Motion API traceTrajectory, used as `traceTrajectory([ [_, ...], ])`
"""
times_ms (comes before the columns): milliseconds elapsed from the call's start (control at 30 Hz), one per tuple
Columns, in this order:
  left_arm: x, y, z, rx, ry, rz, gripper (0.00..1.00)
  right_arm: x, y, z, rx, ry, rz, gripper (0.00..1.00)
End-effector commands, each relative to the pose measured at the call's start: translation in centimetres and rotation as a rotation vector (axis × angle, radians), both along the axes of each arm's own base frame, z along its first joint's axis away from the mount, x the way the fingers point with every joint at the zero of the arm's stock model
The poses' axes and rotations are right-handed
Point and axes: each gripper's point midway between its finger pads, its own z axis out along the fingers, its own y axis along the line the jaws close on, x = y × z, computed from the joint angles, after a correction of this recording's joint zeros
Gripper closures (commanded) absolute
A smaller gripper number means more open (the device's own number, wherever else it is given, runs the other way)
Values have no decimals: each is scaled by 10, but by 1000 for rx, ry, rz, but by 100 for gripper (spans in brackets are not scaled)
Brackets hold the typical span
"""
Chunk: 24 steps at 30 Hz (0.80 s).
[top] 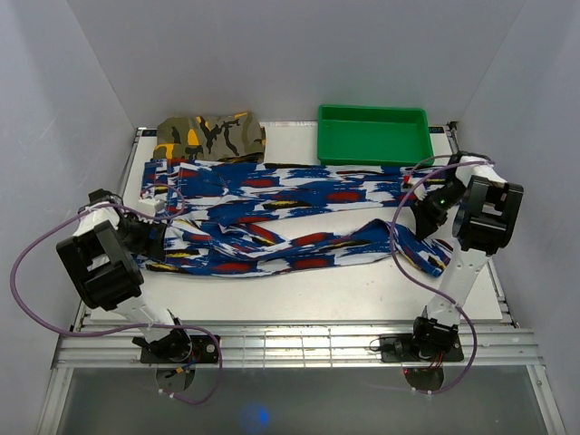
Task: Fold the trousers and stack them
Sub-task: Flatten the trousers out
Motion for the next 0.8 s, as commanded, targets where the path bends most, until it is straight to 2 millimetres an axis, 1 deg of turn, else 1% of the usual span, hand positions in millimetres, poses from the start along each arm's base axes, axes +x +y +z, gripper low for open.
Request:
traceTrajectory([
  [0,14,21,28,9,-90,17,11,37,-19,51,13,-132,-190,27],
  [33,16,21,36,-19,-111,26,8,43,-28,66,2,-178,-218,22],
  [67,14,22,44,-53,-119,50,7,45,-32,74,-3,-200,-238,4],
  [100,24,23,61,-79,-171,66,5,45,-36,82,-8,-220,-258,9],
  [133,26,24,69,-92,-184,81,4,41,-46,93,-31,-249,-285,9],
  [167,22,22,74,-116,-176,99,2,37,-51,98,-41,-255,-301,10],
  [233,27,24,89,-126,-199,124,2,22,-63,101,-72,-263,-310,10],
  [267,27,25,91,-126,-200,143,2,5,-66,100,-98,-244,-308,10],
  [333,26,27,93,-134,-192,171,2,-16,-69,96,-104,-239,-279,8],
  [367,24,28,93,-143,-185,187,2,-41,-61,87,-110,-204,-242,7],
  [433,22,27,92,-162,-181,202,2,-61,-54,81,-105,-201,-179,4],
  [467,21,24,90,-181,-181,206,2,-62,-52,83,-118,-257,-148,3],
  [500,21,22,89,-191,-179,208,2,-73,-45,72,-111,-241,-140,2],
  [533,20,18,88,-212,-179,207,2,-72,-41,74,-133,-282,-118,1],
  [567,19,17,87,-217,-177,207,2,-73,-37,70,-148,-299,-104,1],
  [600,19,16,87,-221,-179,208,2,-72,-35,56,-171,-324,-89,1],
  [633,19,15,86,-226,-175,209,2,-69,-27,56,-193,-368,-51,1],
  [667,18,15,84,-228,-171,210,2,-69,-26,49,-223,-376,-37,1],
  [700,18,15,84,-226,-170,211,2,-58,-28,45,-256,-437,-28,2],
  [733,17,16,83,-222,-167,212,2,-67,-17,30,-259,-424,12,2],
  [767,18,17,82,-214,-172,209,2,-67,-20,27,-302,-449,30,3],
])
